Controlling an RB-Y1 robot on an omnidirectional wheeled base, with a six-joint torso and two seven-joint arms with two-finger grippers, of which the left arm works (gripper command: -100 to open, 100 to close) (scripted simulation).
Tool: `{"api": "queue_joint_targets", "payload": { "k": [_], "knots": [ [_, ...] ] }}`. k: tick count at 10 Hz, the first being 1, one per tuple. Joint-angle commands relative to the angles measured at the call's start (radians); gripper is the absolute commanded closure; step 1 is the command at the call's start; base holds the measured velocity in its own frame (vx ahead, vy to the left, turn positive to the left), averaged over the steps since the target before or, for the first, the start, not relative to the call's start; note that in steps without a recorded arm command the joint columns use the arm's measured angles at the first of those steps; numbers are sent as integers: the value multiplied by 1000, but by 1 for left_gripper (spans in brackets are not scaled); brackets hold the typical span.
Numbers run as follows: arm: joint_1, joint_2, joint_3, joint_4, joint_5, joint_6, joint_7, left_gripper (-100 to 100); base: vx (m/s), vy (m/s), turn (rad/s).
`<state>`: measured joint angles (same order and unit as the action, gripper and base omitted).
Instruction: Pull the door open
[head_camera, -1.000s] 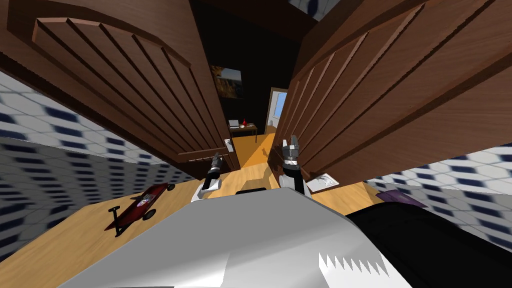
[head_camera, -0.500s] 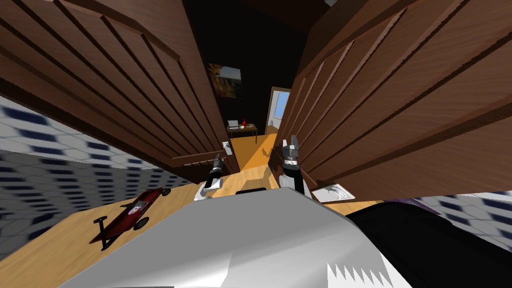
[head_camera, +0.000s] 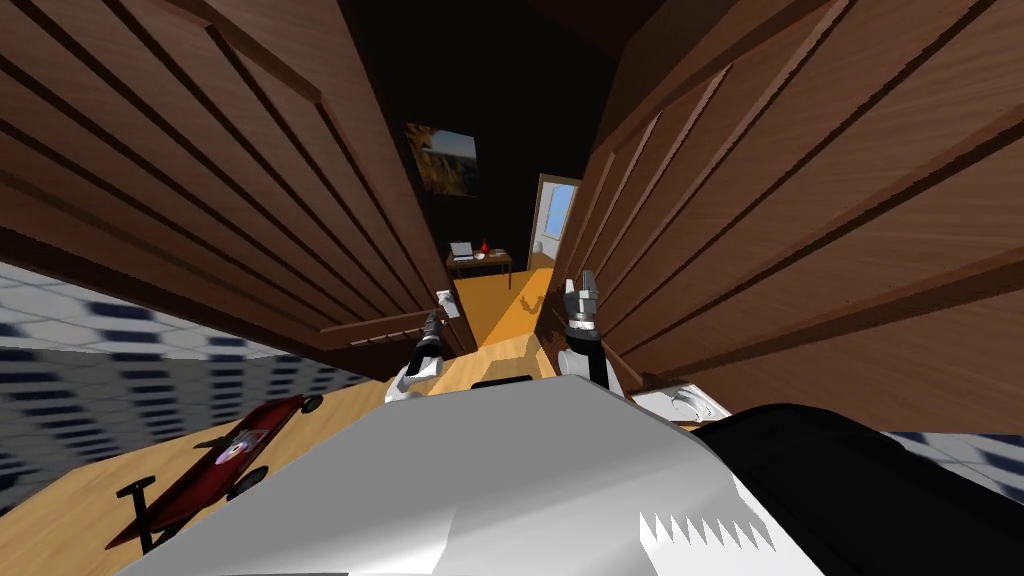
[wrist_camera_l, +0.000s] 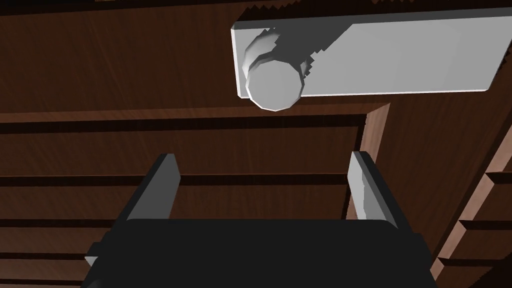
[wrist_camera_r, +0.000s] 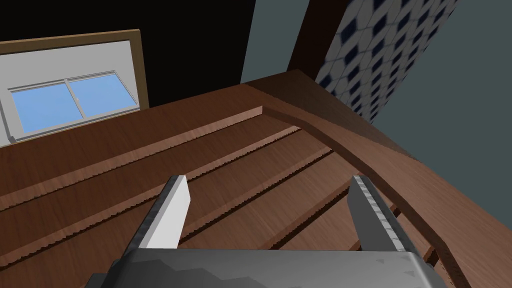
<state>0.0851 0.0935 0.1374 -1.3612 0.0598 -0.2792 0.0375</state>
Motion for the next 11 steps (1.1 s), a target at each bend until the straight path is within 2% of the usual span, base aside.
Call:
{"api": "queue_joint_targets", "payload": {
  "k": [1,6,7,8,11],
  "knots": [
    [2,24,15,17,11,-13,16,-100,207,-13,-75],
    [-1,109,69,71,48,-37,68,-100,201,-21,-124],
    [0,101,61,65,44,-34,62,-100,86,11,-23],
    [0,101,61,65,44,-34,62,100,-12,-1,23],
    [0,101,61,65,44,-34,62,100,-25,-3,-3]
  ]
}}
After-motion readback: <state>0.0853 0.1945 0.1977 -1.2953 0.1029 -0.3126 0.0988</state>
